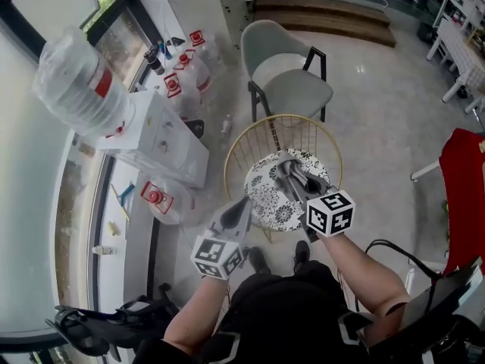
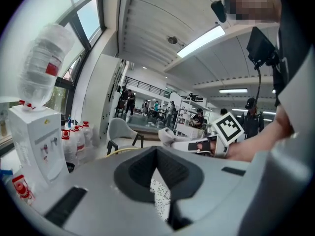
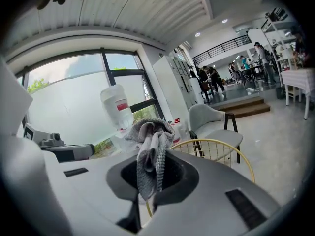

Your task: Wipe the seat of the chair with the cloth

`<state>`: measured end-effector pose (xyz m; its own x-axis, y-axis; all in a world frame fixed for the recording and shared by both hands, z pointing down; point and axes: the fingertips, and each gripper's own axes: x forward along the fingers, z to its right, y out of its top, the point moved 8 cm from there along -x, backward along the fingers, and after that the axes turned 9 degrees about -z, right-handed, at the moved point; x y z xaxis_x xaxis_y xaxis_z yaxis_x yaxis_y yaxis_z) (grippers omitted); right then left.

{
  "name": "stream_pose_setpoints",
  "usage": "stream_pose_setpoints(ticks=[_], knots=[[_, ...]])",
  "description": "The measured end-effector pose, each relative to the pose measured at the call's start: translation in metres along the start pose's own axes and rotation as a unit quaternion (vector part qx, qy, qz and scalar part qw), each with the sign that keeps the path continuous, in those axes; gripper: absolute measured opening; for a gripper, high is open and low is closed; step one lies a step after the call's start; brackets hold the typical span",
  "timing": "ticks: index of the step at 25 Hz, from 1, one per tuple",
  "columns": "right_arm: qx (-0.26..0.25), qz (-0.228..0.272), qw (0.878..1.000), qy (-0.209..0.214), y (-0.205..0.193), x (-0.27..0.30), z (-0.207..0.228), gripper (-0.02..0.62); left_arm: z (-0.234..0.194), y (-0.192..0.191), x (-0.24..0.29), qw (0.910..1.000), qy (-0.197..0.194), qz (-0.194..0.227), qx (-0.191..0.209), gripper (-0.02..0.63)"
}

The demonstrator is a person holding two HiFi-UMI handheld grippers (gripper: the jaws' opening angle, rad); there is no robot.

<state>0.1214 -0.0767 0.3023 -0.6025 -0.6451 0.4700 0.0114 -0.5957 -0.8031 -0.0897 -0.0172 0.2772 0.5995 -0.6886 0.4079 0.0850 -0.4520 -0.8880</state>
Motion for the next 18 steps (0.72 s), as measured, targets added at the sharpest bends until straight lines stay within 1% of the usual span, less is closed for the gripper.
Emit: stream_pose_setpoints(ticks=[2,5,8,12,15,18], knots=[[-0.007,0.008,1.0,0.0,0.011,-0.007,-0.002,0.021,-0.001,0.011,-0.003,0.9999,0.011,0.011,0.0,0.006],[-0.014,0.025,1.0,-0.002,0.026,-0.018,-0.003,0.021,-0.003,0.025,-0.007,0.9989,0.038,0.026,0.006,0.006],[-0.025,0.042,0.999,0.0,0.041,-0.026,-0.006,0.021,-0.004,0.039,-0.009,0.9987,0.034,0.039,0.006,0.006],[-0.064,0.051,0.997,-0.008,0.051,-0.034,-0.01,0.021,-0.002,0.054,-0.01,0.9991,0.011,0.04,0.008,0.006],[-0.072,0.056,0.996,-0.008,0.055,-0.039,-0.009,0.021,-0.003,0.064,-0.01,0.9989,0.015,0.041,0.016,0.006],[-0.079,0.06,0.995,-0.01,0.06,-0.044,-0.01,0.021,-0.009,0.069,-0.008,0.9989,0.022,0.039,0.015,0.006]])
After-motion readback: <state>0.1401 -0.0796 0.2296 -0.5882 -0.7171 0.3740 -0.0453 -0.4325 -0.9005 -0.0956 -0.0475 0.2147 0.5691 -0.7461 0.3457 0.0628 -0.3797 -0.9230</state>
